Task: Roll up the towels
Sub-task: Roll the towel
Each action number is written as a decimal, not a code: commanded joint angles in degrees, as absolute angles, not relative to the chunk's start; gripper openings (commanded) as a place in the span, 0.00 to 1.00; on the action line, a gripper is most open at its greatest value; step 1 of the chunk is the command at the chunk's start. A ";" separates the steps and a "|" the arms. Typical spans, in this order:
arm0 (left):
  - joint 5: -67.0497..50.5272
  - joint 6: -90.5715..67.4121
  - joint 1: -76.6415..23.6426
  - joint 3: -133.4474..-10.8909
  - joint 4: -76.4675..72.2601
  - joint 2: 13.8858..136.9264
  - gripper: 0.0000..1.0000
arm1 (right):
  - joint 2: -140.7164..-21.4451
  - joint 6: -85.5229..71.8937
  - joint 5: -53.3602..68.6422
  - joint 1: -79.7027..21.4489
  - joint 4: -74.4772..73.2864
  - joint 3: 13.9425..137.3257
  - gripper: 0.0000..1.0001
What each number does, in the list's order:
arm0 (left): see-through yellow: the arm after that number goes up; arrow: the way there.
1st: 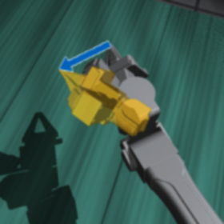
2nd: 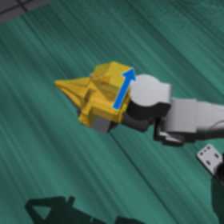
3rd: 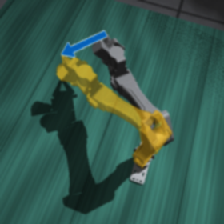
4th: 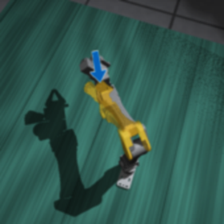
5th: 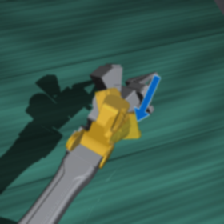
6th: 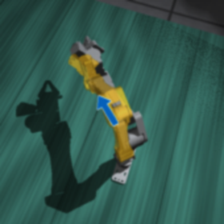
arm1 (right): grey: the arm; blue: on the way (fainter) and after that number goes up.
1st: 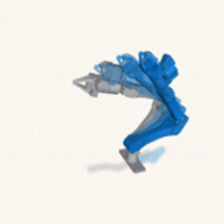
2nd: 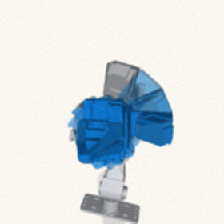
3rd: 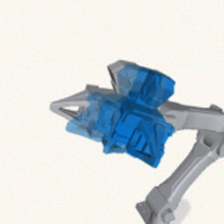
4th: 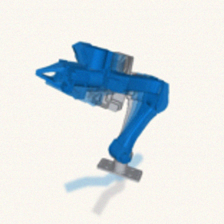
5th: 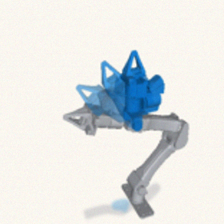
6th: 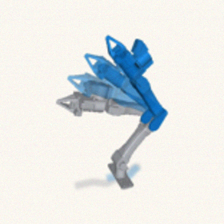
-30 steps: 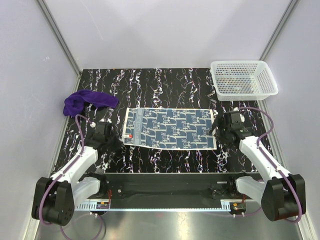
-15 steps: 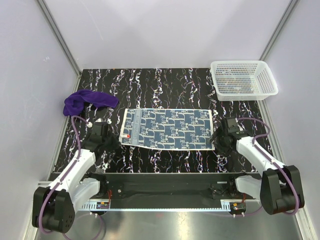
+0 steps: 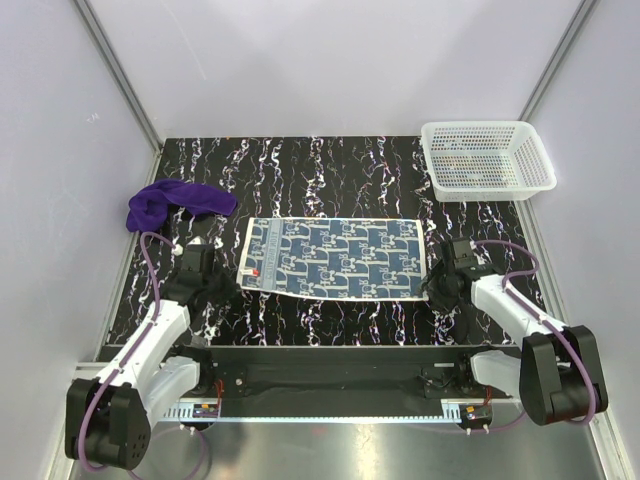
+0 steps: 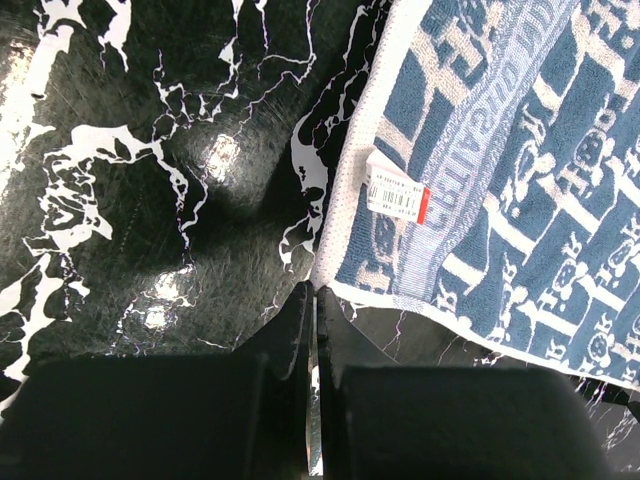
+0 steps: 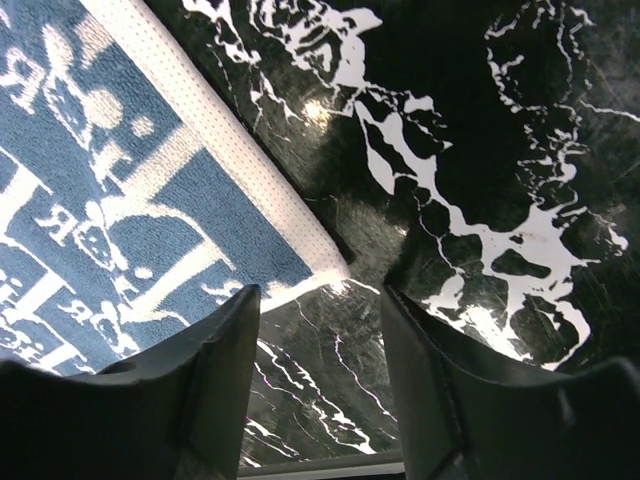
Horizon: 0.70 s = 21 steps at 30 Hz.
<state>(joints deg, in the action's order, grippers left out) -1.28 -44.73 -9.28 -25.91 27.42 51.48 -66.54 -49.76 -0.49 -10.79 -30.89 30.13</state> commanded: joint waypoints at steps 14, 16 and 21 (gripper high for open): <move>-0.35 -43.42 -8.61 -27.68 26.89 51.77 0.00 | -70.23 -50.01 -2.46 -10.46 -26.46 29.09 0.22; -0.26 -43.42 -8.61 -27.60 26.89 51.77 0.00 | -69.79 -49.83 -2.46 -10.46 -26.46 28.83 0.14; -0.44 -43.42 -8.53 -28.30 27.51 51.68 0.00 | -67.77 -50.01 -1.94 -10.46 -27.51 28.91 0.00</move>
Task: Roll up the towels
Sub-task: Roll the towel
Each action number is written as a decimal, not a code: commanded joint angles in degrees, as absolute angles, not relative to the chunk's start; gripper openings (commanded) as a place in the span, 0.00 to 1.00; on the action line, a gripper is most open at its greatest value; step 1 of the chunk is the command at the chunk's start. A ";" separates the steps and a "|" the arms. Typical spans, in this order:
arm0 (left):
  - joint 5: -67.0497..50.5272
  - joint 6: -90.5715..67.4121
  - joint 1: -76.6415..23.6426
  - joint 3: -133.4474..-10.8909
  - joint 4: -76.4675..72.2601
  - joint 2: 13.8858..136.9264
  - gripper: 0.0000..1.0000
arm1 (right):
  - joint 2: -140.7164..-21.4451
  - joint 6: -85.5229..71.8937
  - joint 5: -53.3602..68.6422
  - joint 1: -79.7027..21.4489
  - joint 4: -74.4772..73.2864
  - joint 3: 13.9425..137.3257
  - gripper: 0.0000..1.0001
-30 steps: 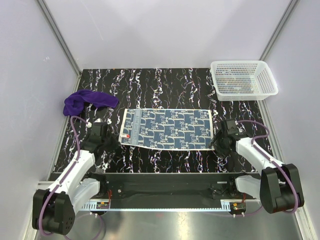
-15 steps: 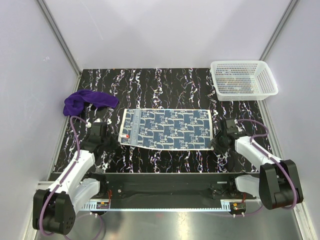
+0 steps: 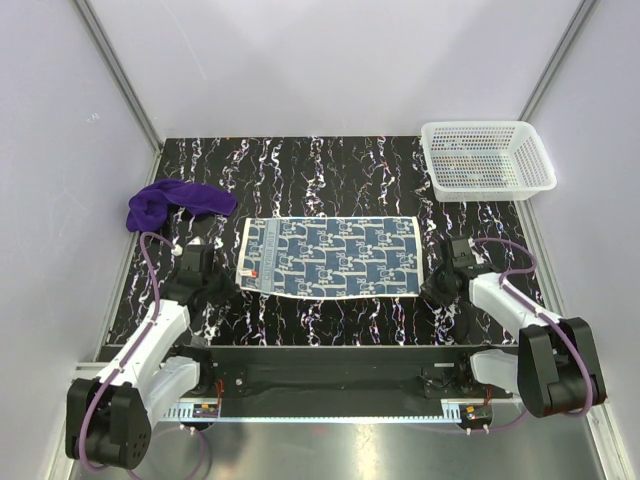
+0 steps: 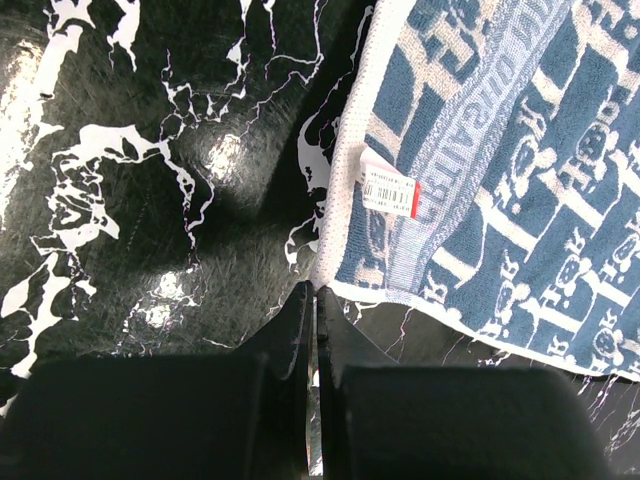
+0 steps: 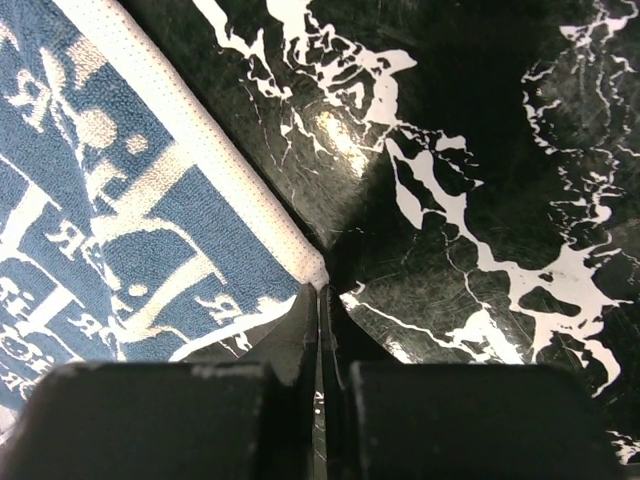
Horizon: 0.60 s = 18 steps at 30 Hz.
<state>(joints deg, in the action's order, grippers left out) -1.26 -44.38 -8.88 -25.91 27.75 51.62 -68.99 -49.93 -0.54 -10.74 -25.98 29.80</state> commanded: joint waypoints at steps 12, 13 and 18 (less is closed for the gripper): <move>-1.14 -43.42 -8.53 -31.99 32.87 49.40 0.00 | -59.77 -49.13 -2.46 -10.46 -35.94 33.66 0.00; -1.23 -43.33 -8.53 -32.25 33.48 48.96 0.00 | -59.50 -48.87 -2.37 -10.46 -36.90 33.84 0.00; -1.67 -43.33 -8.53 -32.87 35.77 47.99 0.00 | -56.87 -48.78 -1.58 -10.46 -39.28 34.45 0.00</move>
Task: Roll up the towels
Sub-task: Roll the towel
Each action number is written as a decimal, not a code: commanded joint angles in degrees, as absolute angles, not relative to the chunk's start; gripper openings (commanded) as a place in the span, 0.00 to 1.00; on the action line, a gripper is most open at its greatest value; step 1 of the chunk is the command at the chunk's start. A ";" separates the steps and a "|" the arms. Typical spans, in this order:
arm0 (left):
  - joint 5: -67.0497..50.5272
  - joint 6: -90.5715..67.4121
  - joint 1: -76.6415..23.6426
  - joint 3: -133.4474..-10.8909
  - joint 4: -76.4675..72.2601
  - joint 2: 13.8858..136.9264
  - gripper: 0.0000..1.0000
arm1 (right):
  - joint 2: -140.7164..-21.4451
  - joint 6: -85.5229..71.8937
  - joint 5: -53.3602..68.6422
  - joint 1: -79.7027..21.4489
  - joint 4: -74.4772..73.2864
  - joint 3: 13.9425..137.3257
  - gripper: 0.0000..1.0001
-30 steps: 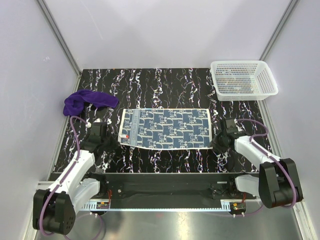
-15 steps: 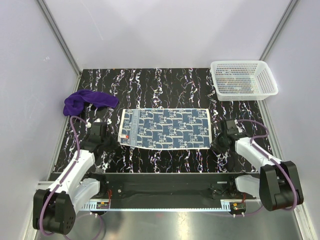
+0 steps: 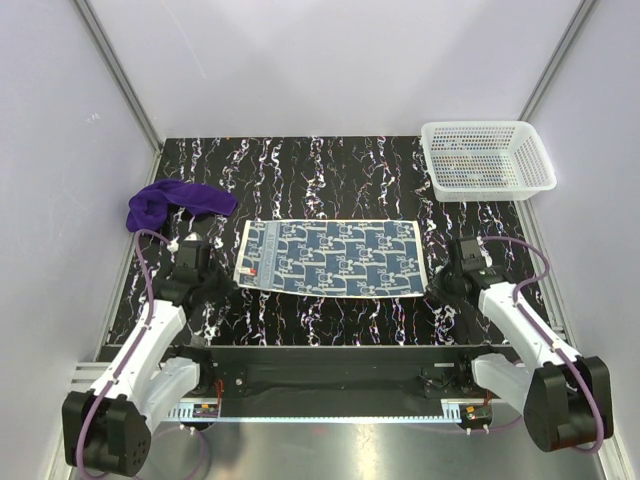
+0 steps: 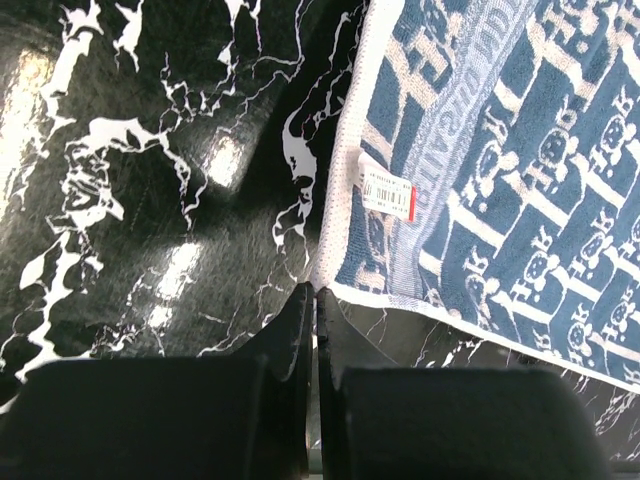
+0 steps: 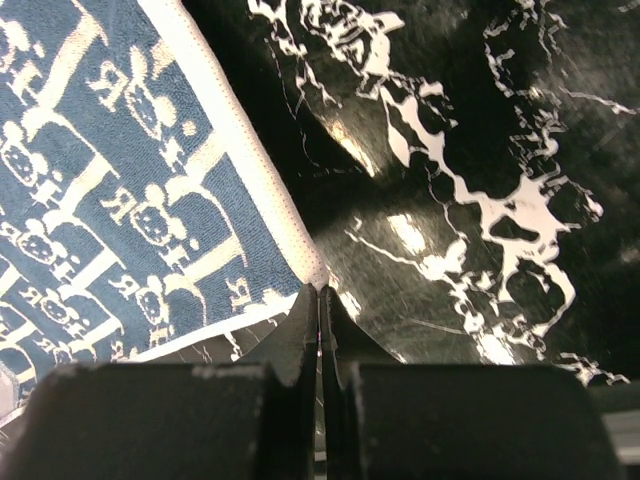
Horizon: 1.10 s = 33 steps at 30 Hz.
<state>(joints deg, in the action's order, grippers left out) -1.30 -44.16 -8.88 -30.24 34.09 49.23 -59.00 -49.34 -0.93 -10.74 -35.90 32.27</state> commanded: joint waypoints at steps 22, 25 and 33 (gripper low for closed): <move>-5.10 -47.11 -8.53 -33.48 40.96 44.38 0.01 | -45.79 -50.19 -2.72 -10.46 -49.66 39.46 0.00; -5.36 -45.71 -8.61 -35.67 40.87 46.14 0.02 | -48.07 -49.31 -3.25 -10.55 -48.26 40.87 0.00; -4.75 -42.98 -8.53 -41.74 39.03 53.86 0.00 | -57.65 -46.32 -5.18 -10.46 -44.39 47.27 0.00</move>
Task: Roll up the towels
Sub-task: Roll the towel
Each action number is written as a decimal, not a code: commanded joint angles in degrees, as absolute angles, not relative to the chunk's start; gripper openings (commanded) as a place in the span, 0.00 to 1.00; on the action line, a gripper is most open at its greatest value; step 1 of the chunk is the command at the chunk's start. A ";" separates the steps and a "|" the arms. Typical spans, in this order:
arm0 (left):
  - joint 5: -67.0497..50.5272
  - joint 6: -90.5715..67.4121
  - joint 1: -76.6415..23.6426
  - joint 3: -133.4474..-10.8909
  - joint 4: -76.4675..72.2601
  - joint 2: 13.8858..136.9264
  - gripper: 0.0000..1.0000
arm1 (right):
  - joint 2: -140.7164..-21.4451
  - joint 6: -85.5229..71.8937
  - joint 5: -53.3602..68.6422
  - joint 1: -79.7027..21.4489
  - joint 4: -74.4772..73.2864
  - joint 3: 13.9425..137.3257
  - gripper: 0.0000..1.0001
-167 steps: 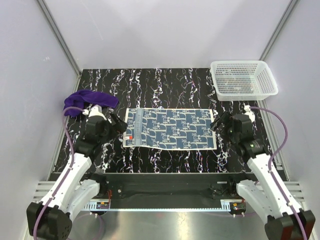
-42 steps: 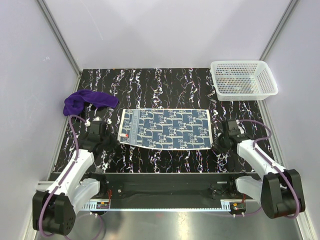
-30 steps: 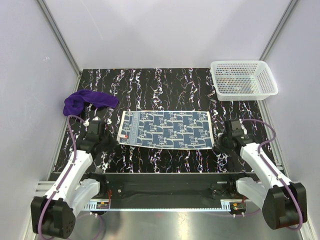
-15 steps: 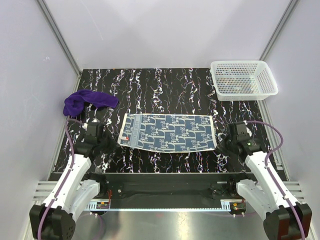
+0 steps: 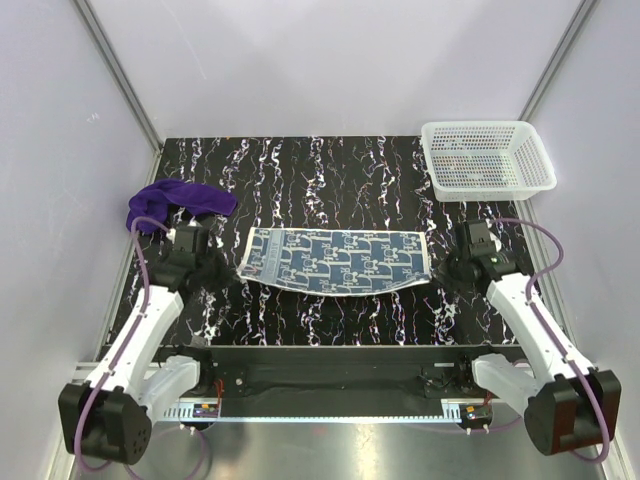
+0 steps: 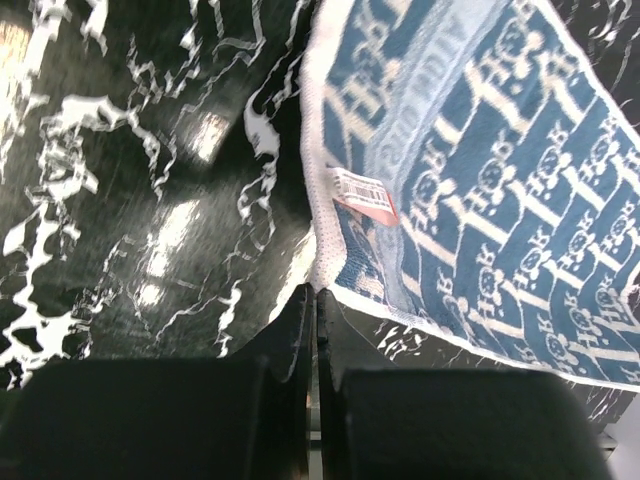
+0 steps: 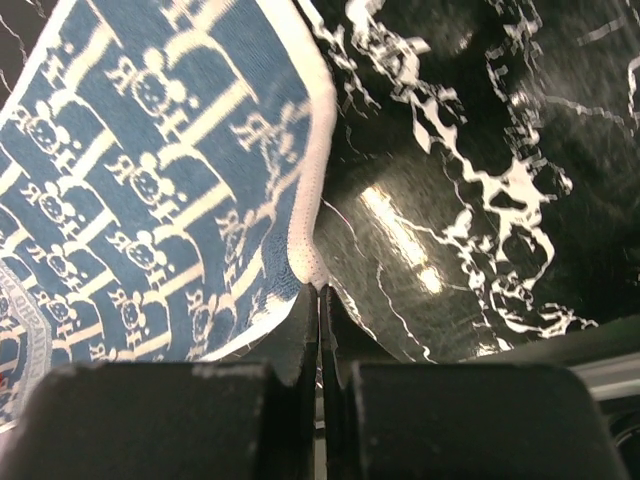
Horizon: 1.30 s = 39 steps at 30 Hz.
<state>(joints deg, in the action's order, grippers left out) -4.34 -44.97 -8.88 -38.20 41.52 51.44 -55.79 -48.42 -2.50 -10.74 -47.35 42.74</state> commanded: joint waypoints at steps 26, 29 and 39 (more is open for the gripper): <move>-2.64 -37.71 -8.09 -63.54 30.06 90.61 0.00 | -89.82 -37.00 -9.49 -9.41 -36.12 67.59 0.00; -1.85 -37.62 -8.09 -64.95 29.97 92.46 0.00 | -92.19 -36.48 -9.49 -8.97 -36.04 69.51 0.00; -0.17 -35.60 -8.09 -70.66 31.90 95.27 0.00 | -96.76 -35.42 -8.70 -7.56 -35.51 71.72 0.00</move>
<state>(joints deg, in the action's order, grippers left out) -1.74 -37.26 -8.43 -67.55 32.62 94.85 -96.38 -36.67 -7.49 -8.19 -37.06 69.01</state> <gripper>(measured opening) 0.012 0.011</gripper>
